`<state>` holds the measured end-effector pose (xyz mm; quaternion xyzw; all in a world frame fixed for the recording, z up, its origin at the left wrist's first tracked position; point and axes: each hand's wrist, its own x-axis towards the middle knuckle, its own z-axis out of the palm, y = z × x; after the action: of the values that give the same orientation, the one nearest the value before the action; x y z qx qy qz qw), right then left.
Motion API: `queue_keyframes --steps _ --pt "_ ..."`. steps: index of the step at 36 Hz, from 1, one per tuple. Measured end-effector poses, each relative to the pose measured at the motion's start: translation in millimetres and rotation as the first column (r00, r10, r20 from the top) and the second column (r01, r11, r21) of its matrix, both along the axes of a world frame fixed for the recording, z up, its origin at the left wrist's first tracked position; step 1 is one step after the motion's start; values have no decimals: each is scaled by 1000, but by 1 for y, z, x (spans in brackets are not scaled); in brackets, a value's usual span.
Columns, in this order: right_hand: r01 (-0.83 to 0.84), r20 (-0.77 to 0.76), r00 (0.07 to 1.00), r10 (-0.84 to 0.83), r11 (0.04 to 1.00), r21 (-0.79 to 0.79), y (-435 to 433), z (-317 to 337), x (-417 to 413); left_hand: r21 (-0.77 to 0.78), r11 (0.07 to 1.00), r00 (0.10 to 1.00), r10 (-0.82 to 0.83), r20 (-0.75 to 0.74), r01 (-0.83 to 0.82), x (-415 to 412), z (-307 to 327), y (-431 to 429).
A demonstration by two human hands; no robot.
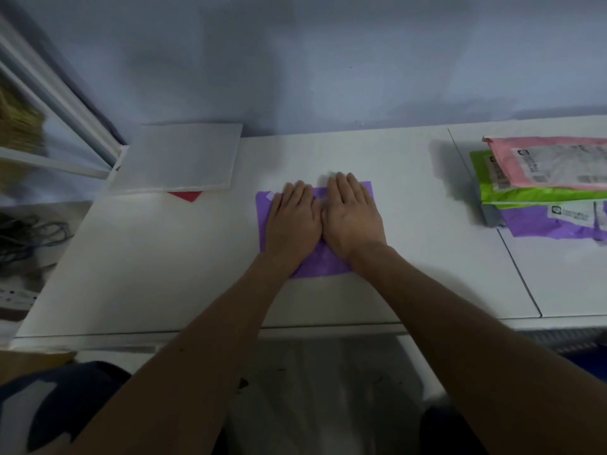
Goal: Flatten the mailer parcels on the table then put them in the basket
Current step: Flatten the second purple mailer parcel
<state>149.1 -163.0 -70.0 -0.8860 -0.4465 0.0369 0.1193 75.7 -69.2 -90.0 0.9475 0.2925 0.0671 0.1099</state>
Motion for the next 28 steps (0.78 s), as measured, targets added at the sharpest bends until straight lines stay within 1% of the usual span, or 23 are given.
queue_keyframes --steps 2,3,5,7,10,13,16,20,24,26,28 --pt "-43 12 999 43 999 15 4 -3 -3 -25 999 999 23 28 -22 -1 -3 -1" --pt "-66 16 998 66 998 -1 4 -4 -3 19 1000 999 21 37 -22 -4 -6 -2" --pt "-107 25 994 109 993 -44 3 -9 -2 114 993 999 33 9 -34 -12 -11 -2" --pt "-119 29 992 121 991 -59 1 -12 0 149 987 997 70 -26 -65 -20 -10 -2" --pt "-128 35 990 133 984 -122 -2 -11 0 172 983 996 73 -60 -62 -29 -9 5" --pt "-102 24 994 106 986 -130 -5 -5 0 169 983 995 77 -64 -65 -37 -8 13" --pt "-51 -17 999 49 993 -108 -7 -4 1 176 982 993 88 -84 -72 -47 -6 17" --pt "71 -125 989 -79 995 -67 -14 -6 9 167 982 990 102 -102 -84 -52 -6 20" --pt "87 -186 977 -101 993 -81 -19 -4 11 114 992 986 76 -146 -59 -54 -2 21" --pt "86 -213 972 -103 992 -89 -18 -3 13 48 993 984 114 -134 -109 -50 5 21" --pt "92 -242 964 -110 992 -82 -17 -1 13 -20 981 979 192 -68 -194 -43 13 16"
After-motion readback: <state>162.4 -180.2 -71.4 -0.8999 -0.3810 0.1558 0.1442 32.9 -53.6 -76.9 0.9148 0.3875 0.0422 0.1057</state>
